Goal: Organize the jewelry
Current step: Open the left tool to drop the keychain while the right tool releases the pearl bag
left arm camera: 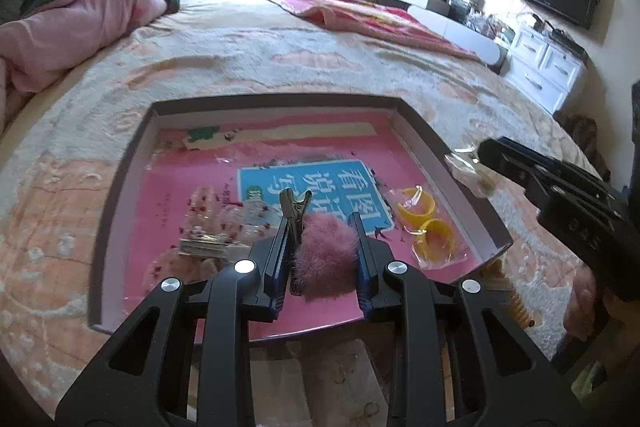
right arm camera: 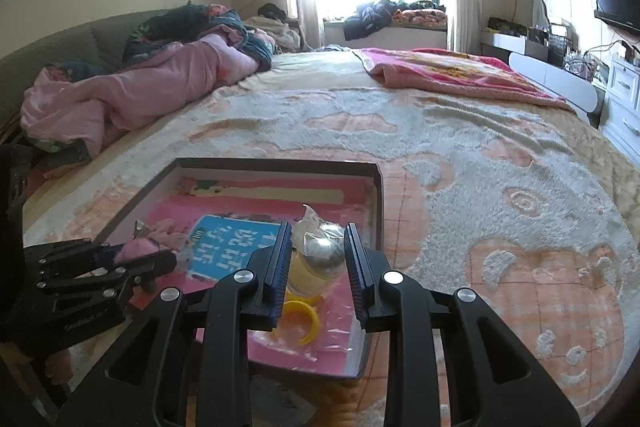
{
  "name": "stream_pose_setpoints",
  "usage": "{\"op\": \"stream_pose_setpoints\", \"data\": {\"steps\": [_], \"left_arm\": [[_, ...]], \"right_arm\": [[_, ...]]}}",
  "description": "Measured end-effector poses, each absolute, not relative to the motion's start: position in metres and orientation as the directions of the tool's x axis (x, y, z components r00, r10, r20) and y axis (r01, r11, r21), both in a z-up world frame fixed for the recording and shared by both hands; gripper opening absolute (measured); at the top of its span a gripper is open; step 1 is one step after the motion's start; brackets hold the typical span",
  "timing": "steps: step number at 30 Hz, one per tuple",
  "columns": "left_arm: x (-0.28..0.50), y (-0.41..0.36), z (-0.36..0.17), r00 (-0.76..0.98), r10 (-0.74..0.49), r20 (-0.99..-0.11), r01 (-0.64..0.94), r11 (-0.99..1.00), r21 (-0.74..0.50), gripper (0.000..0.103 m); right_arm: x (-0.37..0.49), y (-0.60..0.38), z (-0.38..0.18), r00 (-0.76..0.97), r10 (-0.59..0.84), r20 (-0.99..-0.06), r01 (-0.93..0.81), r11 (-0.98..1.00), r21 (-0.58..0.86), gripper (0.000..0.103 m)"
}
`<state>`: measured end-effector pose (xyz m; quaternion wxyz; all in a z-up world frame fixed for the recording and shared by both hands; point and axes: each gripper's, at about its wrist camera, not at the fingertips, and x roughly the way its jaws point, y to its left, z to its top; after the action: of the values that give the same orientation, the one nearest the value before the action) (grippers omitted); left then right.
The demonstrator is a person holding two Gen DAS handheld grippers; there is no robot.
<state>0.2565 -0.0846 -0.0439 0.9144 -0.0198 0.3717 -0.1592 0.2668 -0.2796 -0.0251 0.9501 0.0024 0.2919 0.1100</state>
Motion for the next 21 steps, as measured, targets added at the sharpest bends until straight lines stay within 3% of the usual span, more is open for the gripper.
{"op": "stream_pose_setpoints", "data": {"steps": [15,21], "left_arm": [[0.266,-0.090,-0.065,0.638,-0.293,-0.712,0.264,0.952,-0.155,0.021],[0.264,-0.088,-0.068,0.639,-0.295,-0.710,0.259,0.952,-0.162,0.028]], "right_arm": [[0.294,-0.279,-0.053,0.758,0.182,-0.627,-0.202,0.978,0.040,0.025],[0.295,-0.280,-0.056,0.754,0.178,-0.633,-0.196,0.980,0.041,0.026]]}}
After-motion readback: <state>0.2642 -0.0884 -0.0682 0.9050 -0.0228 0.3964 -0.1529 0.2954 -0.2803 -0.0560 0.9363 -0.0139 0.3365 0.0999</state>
